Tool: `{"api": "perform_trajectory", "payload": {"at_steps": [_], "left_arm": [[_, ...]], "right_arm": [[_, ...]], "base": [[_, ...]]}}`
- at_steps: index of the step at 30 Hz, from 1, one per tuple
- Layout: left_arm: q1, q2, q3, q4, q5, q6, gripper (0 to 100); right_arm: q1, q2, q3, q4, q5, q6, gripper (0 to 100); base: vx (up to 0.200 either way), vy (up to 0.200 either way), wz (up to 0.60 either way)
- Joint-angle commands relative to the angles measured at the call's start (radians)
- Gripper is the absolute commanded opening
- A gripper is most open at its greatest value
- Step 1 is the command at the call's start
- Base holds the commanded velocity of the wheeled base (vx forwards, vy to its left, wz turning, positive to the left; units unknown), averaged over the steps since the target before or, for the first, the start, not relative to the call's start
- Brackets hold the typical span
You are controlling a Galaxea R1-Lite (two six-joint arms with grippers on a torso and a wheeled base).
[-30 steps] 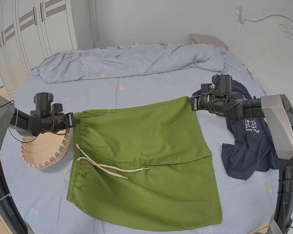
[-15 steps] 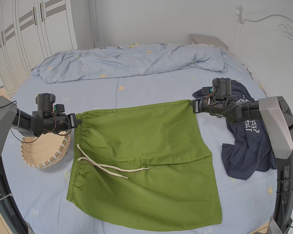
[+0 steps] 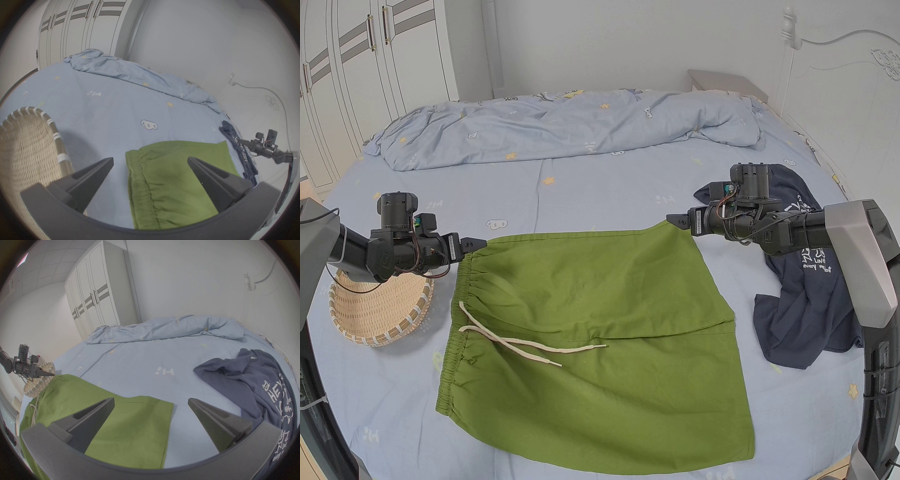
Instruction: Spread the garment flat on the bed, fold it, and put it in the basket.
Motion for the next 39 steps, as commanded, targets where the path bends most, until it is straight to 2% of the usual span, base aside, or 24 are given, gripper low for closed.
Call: {"api": "perform_trajectory", "payload": {"at_steps": [1,5,9,11,15,17,18,19,20,22,26,27,32,34,35,36,39], "left_arm": [[0.002,-0.003,0.000,-0.007,0.041,-0.002,100],[0.000,-0.038,0.022,-0.027,0.079,-0.007,100],[-0.001,-0.109,0.071,-0.027,0.075,-0.024,100],[-0.007,-0.179,0.131,-0.027,0.062,-0.065,100],[-0.015,-0.348,0.292,-0.026,-0.053,-0.170,100],[-0.014,-0.425,0.384,-0.024,-0.142,-0.225,100],[-0.014,-0.425,0.384,-0.024,-0.142,-0.225,100],[-0.006,-0.482,0.479,-0.021,-0.220,-0.259,100],[-0.006,-0.485,0.485,-0.021,-0.225,-0.260,100],[0.026,-0.549,0.637,-0.021,-0.309,-0.263,100],[0.043,-0.610,0.772,-0.023,-0.346,-0.260,100],[0.055,-0.644,0.864,-0.023,-0.367,-0.260,100],[0.095,-0.706,1.022,-0.024,-0.407,-0.256,100],[0.095,-0.706,1.022,-0.024,-0.407,-0.256,100],[0.114,-0.752,1.098,-0.024,-0.459,-0.254,100],[0.131,-0.750,1.132,-0.026,-0.467,-0.251,100],[0.157,-0.719,1.148,-0.026,-0.473,-0.249,100]], "right_arm": [[-0.004,-0.005,0.001,-0.001,-0.036,0.003,100],[-0.012,-0.017,0.006,0.002,-0.051,0.012,100],[-0.024,-0.065,0.032,0.011,-0.051,0.047,100],[-0.030,-0.126,0.089,0.017,-0.050,0.089,100],[-0.032,-0.290,0.290,0.035,-0.045,0.161,100],[-0.030,-0.376,0.406,0.049,-0.032,0.188,100],[-0.030,-0.376,0.406,0.049,-0.032,0.188,100],[-0.027,-0.456,0.518,0.058,0.008,0.230,100],[-0.027,-0.462,0.527,0.060,0.011,0.233,100],[-0.026,-0.579,0.701,0.065,0.085,0.303,100],[-0.035,-0.655,0.837,0.058,0.139,0.306,100],[-0.036,-0.694,0.905,0.058,0.156,0.311,100],[-0.030,-0.730,0.989,0.055,0.154,0.311,100],[-0.030,-0.730,0.989,0.055,0.154,0.311,100],[-0.018,-0.747,1.003,0.060,0.156,0.314,100],[-0.004,-0.752,1.015,0.060,0.156,0.316,100],[0.004,-0.752,1.024,0.058,0.154,0.314,100]], "base": [[0.000,0.000,0.00],[0.000,0.000,0.00],[0.000,0.000,0.00],[0.000,0.000,0.00],[0.000,0.000,0.00],[0.000,0.000,0.00],[0.000,0.000,0.00],[0.000,0.000,0.00],[0.000,0.000,0.00],[0.000,0.000,0.00],[0.000,0.000,0.00],[0.000,0.000,0.00],[0.000,0.000,0.00],[0.000,0.000,0.00],[0.000,0.000,0.00],[0.000,0.000,0.00],[0.000,0.000,0.00]]}}
